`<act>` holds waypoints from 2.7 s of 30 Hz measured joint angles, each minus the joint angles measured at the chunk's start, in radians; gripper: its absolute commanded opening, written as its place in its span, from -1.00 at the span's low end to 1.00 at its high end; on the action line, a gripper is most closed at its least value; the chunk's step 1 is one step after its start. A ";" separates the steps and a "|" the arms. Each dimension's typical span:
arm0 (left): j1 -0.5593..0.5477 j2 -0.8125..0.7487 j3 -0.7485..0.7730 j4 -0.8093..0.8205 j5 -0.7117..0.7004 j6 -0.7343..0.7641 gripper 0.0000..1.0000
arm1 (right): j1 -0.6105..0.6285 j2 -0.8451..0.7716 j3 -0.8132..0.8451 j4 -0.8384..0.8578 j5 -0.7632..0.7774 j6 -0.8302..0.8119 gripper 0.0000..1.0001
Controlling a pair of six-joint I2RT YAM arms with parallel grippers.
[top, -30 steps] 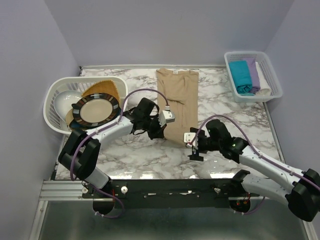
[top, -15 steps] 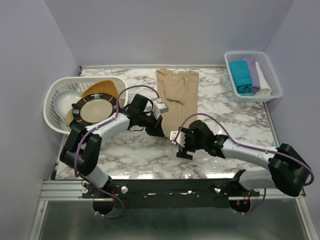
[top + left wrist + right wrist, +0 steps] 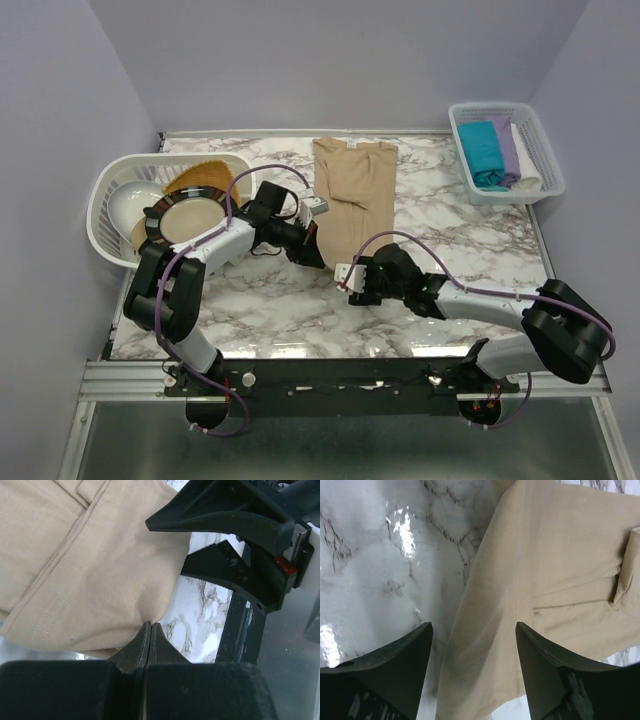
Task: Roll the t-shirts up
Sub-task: Roll the T-shirt to the center of the board.
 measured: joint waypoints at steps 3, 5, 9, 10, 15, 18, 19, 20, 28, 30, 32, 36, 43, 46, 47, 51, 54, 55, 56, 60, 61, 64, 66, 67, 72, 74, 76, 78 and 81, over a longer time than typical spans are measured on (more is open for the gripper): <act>0.002 0.002 0.002 -0.018 0.003 0.017 -1.00 | 0.000 -0.001 -0.034 0.023 0.011 -0.031 0.05; 0.006 0.002 0.002 -0.031 0.003 0.030 -1.00 | 0.000 -0.004 -0.069 0.035 0.013 -0.060 -0.29; 0.017 0.000 0.002 -0.058 0.000 0.058 -0.63 | 0.000 -0.012 -0.105 0.034 0.014 -0.092 -0.61; 0.019 -0.002 0.002 -0.065 -0.005 0.069 -0.35 | 0.000 -0.021 -0.111 0.034 0.014 -0.101 -0.68; 0.022 -0.097 -0.064 -0.077 -0.076 0.148 -0.01 | 0.000 -0.105 -0.127 0.000 0.014 -0.137 -0.90; 0.016 -0.246 -0.168 -0.063 -0.143 0.217 0.21 | -0.001 -0.169 -0.127 -0.039 0.006 -0.145 -0.98; 0.011 -0.309 -0.206 -0.047 -0.170 0.246 0.34 | -0.001 -0.188 -0.127 -0.053 0.002 -0.145 -0.99; -0.001 -0.402 -0.278 -0.003 -0.211 0.283 0.40 | -0.001 -0.197 -0.126 -0.067 -0.001 -0.144 -0.99; -0.249 -0.779 -0.649 0.259 -0.439 0.546 0.60 | -0.005 -0.212 -0.126 -0.188 -0.030 -0.131 -0.99; -0.311 -0.755 -0.682 0.323 -0.505 0.580 0.60 | -0.011 -0.214 -0.126 -0.203 -0.038 -0.116 -0.99; -0.367 -0.725 -0.696 0.385 -0.564 0.596 0.59 | -0.021 -0.214 -0.124 -0.222 -0.051 -0.096 -0.99; -0.484 -0.662 -0.720 0.522 -0.663 0.618 0.57 | -0.039 -0.214 -0.115 -0.243 -0.072 -0.056 -0.99; -0.603 -0.546 -0.726 0.663 -0.759 0.635 0.46 | -0.084 -0.195 -0.051 -0.289 -0.114 0.022 -0.99; -0.636 -0.496 -0.716 0.690 -0.798 0.639 0.40 | -0.108 -0.172 -0.015 -0.307 -0.134 0.049 -0.99; -0.641 -0.488 -0.716 0.696 -0.806 0.639 0.39 | -0.115 -0.165 -0.003 -0.314 -0.140 0.059 -0.99; -0.661 -0.445 -0.701 0.715 -0.860 0.638 0.35 | -0.128 -0.156 0.021 -0.328 -0.156 0.074 -0.99; -0.673 -0.415 -0.682 0.726 -0.892 0.637 0.32 | -0.130 -0.152 0.027 -0.341 -0.164 0.074 -0.99; -0.676 -0.406 -0.675 0.728 -0.903 0.636 0.29 | -0.130 -0.152 0.027 -0.345 -0.167 0.074 -0.99; -0.680 -0.395 -0.668 0.732 -0.917 0.635 0.26 | -0.130 -0.152 0.028 -0.351 -0.169 0.074 -0.99; -0.689 -0.357 -0.646 0.741 -0.956 0.632 0.19 | -0.134 -0.152 0.035 -0.362 -0.179 0.076 -0.99; -0.692 -0.352 -0.643 0.742 -0.964 0.632 0.16 | -0.134 -0.152 0.040 -0.367 -0.183 0.077 -0.99; -0.701 -0.326 -0.627 0.736 -0.990 0.631 0.13 | -0.137 -0.152 0.053 -0.377 -0.188 0.079 -0.99; -0.703 -0.317 -0.615 0.727 -1.000 0.631 0.11 | -0.141 -0.152 0.059 -0.383 -0.193 0.081 -0.99; -0.703 -0.314 -0.608 0.718 -1.006 0.631 0.08 | -0.141 -0.152 0.061 -0.386 -0.195 0.082 -0.99; -0.704 -0.281 -0.603 0.715 -1.048 0.660 -0.21 | -0.147 -0.155 0.063 -0.405 -0.213 0.081 -0.99; -0.703 -0.267 -0.614 0.709 -1.061 0.684 -0.45 | -0.147 -0.160 0.063 -0.408 -0.217 0.080 -0.99; -0.699 -0.267 -0.621 0.693 -1.068 0.697 -0.68 | -0.147 -0.166 0.063 -0.409 -0.220 0.075 -0.99; -0.693 -0.268 -0.618 0.678 -1.071 0.696 -0.80 | -0.147 -0.169 0.063 -0.409 -0.223 0.067 -0.99; -0.664 -0.269 -0.583 0.613 -1.056 0.666 -0.92 | -0.147 -0.170 0.062 -0.411 -0.225 0.049 -0.99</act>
